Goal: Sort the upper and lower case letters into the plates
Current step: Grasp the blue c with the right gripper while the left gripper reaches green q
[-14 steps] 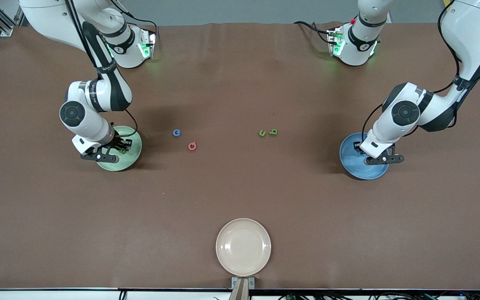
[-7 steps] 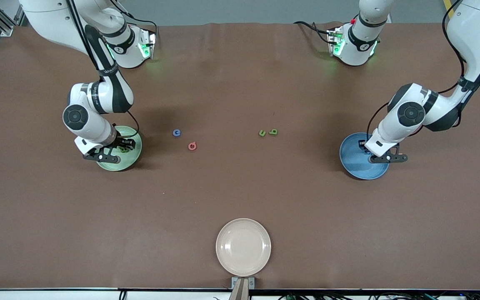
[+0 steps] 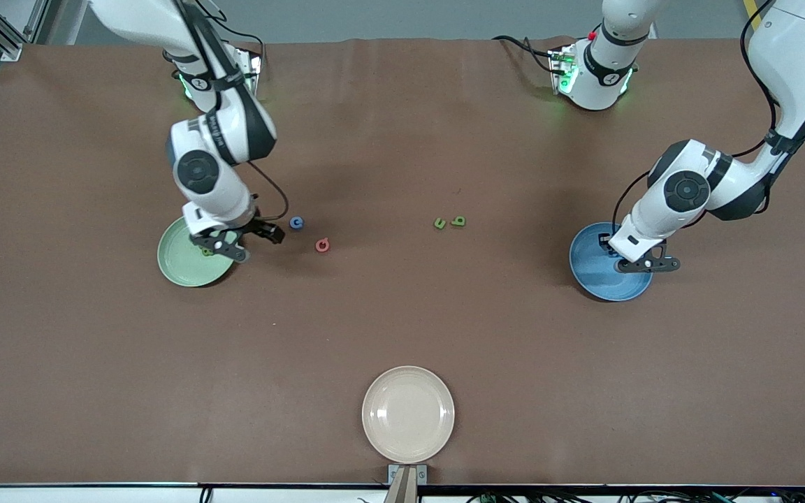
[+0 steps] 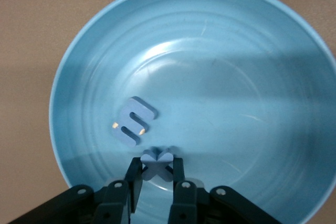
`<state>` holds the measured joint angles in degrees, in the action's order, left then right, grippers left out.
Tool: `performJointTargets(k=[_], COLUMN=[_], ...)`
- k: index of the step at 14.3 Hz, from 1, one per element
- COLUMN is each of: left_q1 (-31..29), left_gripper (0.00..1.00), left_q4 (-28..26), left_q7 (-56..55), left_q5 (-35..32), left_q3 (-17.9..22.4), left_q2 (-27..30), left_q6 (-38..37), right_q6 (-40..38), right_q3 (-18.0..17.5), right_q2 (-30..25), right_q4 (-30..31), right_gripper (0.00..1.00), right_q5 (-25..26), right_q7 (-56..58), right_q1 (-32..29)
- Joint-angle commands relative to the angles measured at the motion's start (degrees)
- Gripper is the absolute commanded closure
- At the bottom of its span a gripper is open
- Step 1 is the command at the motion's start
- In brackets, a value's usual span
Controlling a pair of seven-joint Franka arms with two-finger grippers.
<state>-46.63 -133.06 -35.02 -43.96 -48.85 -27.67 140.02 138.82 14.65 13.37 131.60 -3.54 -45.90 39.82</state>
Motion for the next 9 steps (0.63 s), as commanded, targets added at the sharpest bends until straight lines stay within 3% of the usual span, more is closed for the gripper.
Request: performJointTargets(k=[1,5,9], left_q1=[-0.9,-0.7,0.3], left_gripper=[0.04,0.00,0.00], left_q4=[-0.2,2.2,5.8], left_q7=[-0.7,-2.0,-9.8], left_q5=[-1.4,-1.2,0.3], left_q3=[-2.8,-6.6,-13.4], left_q2=[0.9,0.9,-0.1], left_q6=[0.2,-0.7,-8.1], right_q6=[4.9,12.0,18.8], right_q3=[0.5,0.6,0.6], right_q2=[-0.6,0.6,3.0], right_q4=[2.9,7.2,10.5], right_gripper=[0.00,0.00,0.05], right_q5=[-2.6,-4.9,-5.0], right_q7=[-5.3,-6.8,-6.9], right_q1=[3.8,6.7,7.6])
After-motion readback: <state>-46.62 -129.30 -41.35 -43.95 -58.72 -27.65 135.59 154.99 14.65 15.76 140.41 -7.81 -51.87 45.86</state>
